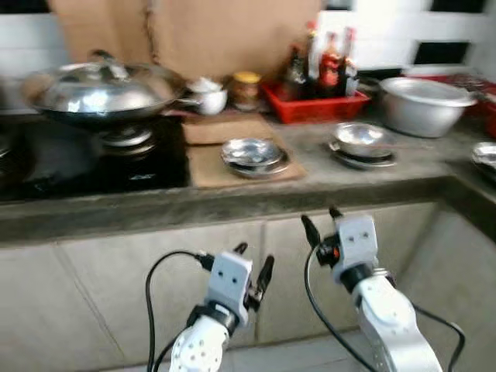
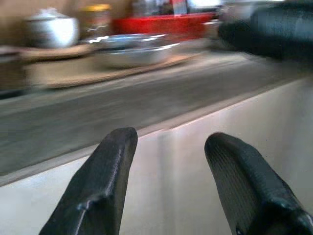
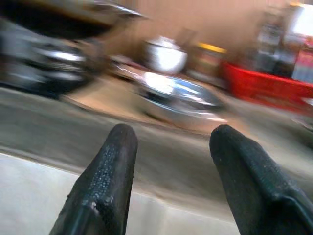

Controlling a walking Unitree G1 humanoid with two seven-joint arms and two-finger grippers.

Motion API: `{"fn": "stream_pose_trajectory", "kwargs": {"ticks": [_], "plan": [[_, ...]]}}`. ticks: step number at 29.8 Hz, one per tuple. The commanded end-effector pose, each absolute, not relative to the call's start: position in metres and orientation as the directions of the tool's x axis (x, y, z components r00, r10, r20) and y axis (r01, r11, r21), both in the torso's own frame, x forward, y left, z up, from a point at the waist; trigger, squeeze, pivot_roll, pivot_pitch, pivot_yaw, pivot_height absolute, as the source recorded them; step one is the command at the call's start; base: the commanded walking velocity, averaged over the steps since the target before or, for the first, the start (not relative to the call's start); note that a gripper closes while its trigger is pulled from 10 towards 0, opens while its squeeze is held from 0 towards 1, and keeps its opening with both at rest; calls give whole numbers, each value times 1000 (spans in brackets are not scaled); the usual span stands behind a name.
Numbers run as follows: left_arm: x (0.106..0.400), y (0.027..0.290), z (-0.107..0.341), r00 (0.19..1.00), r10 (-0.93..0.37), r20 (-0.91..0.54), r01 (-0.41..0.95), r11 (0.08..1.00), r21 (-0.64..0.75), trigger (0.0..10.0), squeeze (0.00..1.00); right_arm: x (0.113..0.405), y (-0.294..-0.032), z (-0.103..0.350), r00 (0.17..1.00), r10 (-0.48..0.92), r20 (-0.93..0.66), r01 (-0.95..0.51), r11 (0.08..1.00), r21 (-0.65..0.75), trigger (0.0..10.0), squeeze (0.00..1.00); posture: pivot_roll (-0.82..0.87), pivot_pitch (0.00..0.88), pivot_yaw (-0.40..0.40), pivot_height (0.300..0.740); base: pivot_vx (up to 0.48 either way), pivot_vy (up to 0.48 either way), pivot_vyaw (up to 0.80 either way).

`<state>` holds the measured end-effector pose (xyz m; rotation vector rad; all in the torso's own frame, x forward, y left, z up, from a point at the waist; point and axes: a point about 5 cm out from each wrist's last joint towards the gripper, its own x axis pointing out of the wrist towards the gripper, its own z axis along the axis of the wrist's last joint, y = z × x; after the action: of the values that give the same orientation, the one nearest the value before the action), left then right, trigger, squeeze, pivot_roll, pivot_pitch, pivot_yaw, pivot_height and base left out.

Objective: Kitchen organization

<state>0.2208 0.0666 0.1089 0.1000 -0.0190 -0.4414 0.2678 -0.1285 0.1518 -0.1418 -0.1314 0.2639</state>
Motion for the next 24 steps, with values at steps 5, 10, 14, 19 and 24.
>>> {"fn": "stream_pose_trajectory", "kwargs": {"ticks": [5,10,14,19,24], "plan": [[223,69,113,909,-416,11,413,904,108,10000,0,278,-126,158,945,303,125,-280,944,-173,10000,0,8,0,-60,740,307,0,0],[223,69,113,911,-413,13,410,906,106,10000,0,282,-128,164,936,320,148,-288,936,-203,10000,0,9,0,-64,740,302,0,0],[223,70,113,914,-405,10,401,909,108,10000,0,286,-127,168,933,325,156,-292,935,-201,10000,0,11,0,-63,740,186,0,0],[224,71,113,918,-397,9,394,913,107,10000,0,294,-129,180,920,341,194,-299,930,-214,10000,0,11,0,-63,740,0,0,0],[223,71,113,917,-398,12,395,913,105,10000,0,303,-126,193,897,378,229,-320,913,-251,10000,0,10,0,-61,740,0,0,0]]}}
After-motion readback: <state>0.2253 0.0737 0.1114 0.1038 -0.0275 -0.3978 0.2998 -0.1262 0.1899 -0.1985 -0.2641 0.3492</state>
